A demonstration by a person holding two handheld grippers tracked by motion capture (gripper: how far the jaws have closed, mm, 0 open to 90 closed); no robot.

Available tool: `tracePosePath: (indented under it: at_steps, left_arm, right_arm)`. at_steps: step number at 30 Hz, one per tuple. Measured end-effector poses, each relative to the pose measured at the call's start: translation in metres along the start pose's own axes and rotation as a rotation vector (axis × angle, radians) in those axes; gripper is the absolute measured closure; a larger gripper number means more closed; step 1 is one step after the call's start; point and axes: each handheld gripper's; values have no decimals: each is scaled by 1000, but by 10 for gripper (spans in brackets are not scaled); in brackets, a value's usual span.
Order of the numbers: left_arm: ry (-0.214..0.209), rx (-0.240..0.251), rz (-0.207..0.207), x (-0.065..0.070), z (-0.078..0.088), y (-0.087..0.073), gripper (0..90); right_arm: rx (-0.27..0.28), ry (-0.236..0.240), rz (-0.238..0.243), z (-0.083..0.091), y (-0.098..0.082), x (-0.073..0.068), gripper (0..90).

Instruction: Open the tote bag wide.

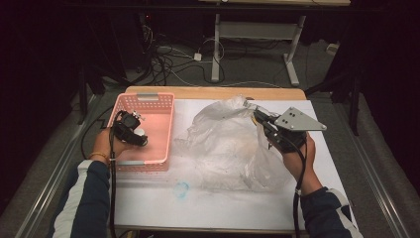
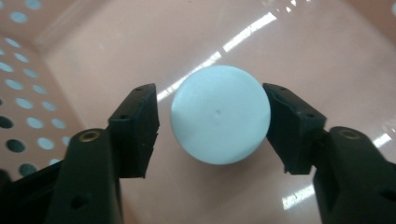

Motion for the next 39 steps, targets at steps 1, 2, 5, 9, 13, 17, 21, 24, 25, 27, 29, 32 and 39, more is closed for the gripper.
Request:
tracePosePath:
  at_steps: [1, 2, 5, 9, 13, 17, 21, 24, 25, 27, 29, 32, 39]
  left_arm:
    - [1, -6, 0, 0, -1, 0, 411]
    - [-5, -15, 1, 0, -2, 1, 414]
    - [-16, -24, 1, -1, -3, 1, 448]
    - [-23, -2, -6, 0, 0, 1, 477]
    - [2, -3, -17, 2, 0, 1, 480]
    - [24, 57, -29, 5, 8, 0, 481]
    - [26, 112, -42, 8, 18, -3, 481]
    - [26, 162, -53, 13, 27, -5, 481]
    - [23, 176, -57, 14, 30, -6, 481]
    - [32, 222, -51, 17, 36, -8, 482]
    - [39, 270, -55, 20, 43, -11, 482]
    - [31, 354, -53, 26, 56, -17, 482]
    - [45, 461, -132, 57, 82, -32, 482]
  right_arm:
    - [4, -4, -4, 1, 1, 1, 900]
    - [5, -7, -7, 2, 1, 2, 900]
    - [3, -3, -12, 2, 0, 2, 900]
    - [-17, 18, 2, -2, -4, -4, 900]
    - [-31, 62, 8, -5, -7, -13, 900]
    - [-54, 128, -1, -9, -11, -25, 900]
    - [-64, 151, 15, -11, -13, -35, 900]
    - [-57, 148, 11, -12, -13, -38, 900]
    - [-53, 144, 13, -12, -13, -38, 900]
    - [-41, 122, 7, -11, -9, -34, 900]
    - [-31, 117, -19, -10, -7, -30, 900]
    - [-36, 109, 3, -11, -8, -36, 900]
    - [-57, 116, 18, -16, -14, -45, 900]
Point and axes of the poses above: each handheld gripper's, and its own axes: z roughly backward along the jaws, y roughly out of its top, x roughly to its right, and after that the axes turned 14 degrees about -y, right-handed
